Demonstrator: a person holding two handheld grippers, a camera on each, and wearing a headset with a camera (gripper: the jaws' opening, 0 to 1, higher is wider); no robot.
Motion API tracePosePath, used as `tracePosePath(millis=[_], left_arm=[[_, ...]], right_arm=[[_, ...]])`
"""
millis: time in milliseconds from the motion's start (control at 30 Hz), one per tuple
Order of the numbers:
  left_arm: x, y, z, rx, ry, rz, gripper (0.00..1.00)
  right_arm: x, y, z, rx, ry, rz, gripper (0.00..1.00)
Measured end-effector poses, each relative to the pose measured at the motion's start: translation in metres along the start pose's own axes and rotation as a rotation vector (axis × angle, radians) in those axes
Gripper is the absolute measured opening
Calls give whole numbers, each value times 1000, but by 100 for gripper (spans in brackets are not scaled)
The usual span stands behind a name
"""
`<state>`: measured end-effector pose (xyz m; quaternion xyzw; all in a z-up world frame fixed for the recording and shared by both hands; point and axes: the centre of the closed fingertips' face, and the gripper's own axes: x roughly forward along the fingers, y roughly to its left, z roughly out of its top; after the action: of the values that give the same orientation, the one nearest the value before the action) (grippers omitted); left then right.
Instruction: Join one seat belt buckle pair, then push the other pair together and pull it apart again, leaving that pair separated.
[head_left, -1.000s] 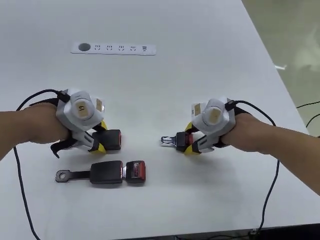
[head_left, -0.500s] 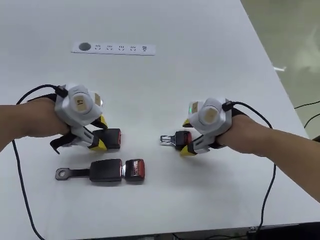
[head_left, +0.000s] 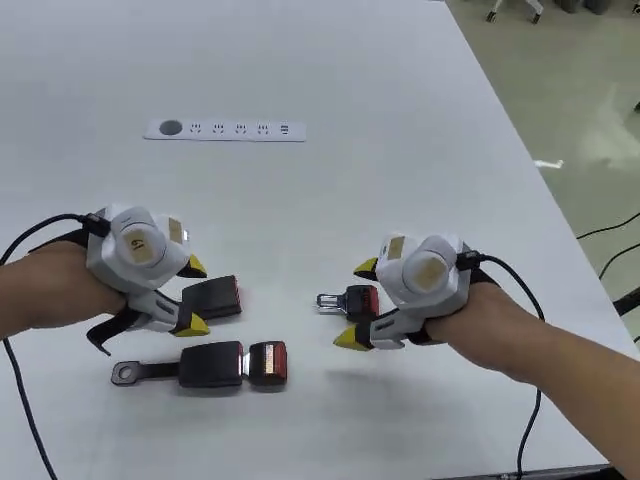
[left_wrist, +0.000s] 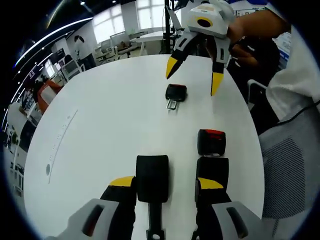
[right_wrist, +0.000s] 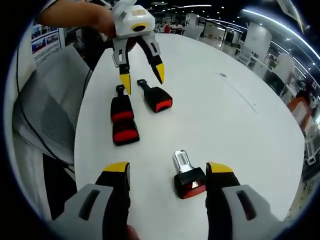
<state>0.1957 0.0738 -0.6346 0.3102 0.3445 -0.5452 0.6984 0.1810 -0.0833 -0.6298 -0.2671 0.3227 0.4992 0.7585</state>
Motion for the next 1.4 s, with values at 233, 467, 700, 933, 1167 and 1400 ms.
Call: tracePosePath(millis=[233,467,700,933,1167,1400], left_arm=[[-22,-25,1,-51,-72,45,59],[-46,-48,-16,-109,-106,101,67],[-70,-54,-46,-176,-115,191,86],[-87,-58,-71,-320,-160,257,91],[-95,-59,-98,-394,-189,292,100],[-96,-66,-98,-407,-197,308,100]], right_arm=[[-11,16,3,46,-50,-30,70],[-18,34,-12,87,-44,-46,77],[-31,38,-30,145,-65,-81,82],[-43,41,-37,225,-99,-136,96],[-51,47,-38,261,-133,-168,100],[-53,46,-35,273,-143,-180,100]])
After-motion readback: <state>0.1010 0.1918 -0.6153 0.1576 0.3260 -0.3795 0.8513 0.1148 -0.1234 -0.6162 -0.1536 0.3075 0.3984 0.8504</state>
